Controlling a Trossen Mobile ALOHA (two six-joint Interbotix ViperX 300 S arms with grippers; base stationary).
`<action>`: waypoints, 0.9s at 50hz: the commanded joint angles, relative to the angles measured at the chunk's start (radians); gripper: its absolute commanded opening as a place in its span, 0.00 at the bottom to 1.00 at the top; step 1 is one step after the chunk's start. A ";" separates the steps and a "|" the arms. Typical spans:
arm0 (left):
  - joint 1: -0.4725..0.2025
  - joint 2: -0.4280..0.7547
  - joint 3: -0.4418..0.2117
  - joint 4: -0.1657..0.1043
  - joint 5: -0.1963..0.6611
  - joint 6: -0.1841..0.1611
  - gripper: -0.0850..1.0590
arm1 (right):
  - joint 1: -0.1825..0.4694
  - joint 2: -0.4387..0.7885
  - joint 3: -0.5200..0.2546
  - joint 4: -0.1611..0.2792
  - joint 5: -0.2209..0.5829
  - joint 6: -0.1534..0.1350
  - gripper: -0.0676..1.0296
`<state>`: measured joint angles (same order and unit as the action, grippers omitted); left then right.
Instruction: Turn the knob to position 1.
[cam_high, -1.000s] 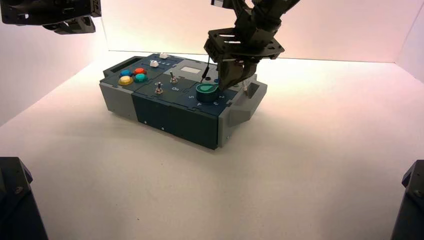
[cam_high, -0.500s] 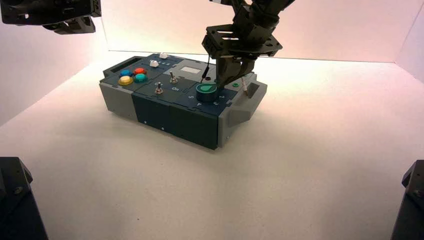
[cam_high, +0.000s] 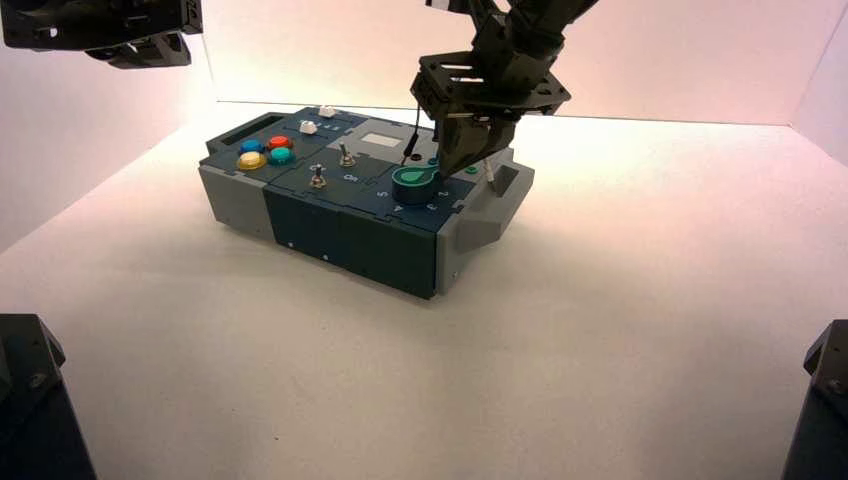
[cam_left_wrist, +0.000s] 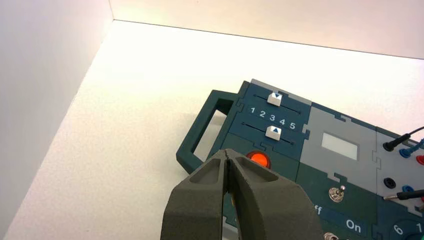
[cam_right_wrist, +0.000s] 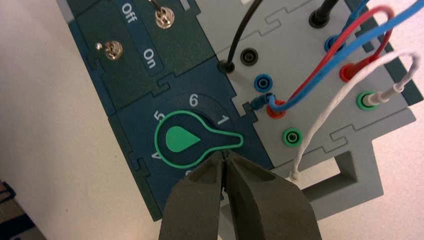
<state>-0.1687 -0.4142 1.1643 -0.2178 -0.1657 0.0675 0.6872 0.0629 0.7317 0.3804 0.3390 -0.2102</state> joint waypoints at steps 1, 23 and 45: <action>0.005 -0.005 -0.017 -0.002 -0.006 -0.002 0.05 | -0.005 -0.020 -0.009 -0.002 -0.003 0.002 0.04; 0.005 -0.005 -0.017 -0.002 -0.005 -0.002 0.05 | -0.005 0.023 -0.038 -0.006 -0.005 0.000 0.04; 0.005 -0.005 -0.018 0.000 -0.005 -0.002 0.05 | -0.009 0.025 -0.049 -0.011 -0.003 0.000 0.04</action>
<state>-0.1687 -0.4126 1.1643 -0.2178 -0.1657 0.0675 0.6857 0.1012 0.7102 0.3728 0.3390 -0.2102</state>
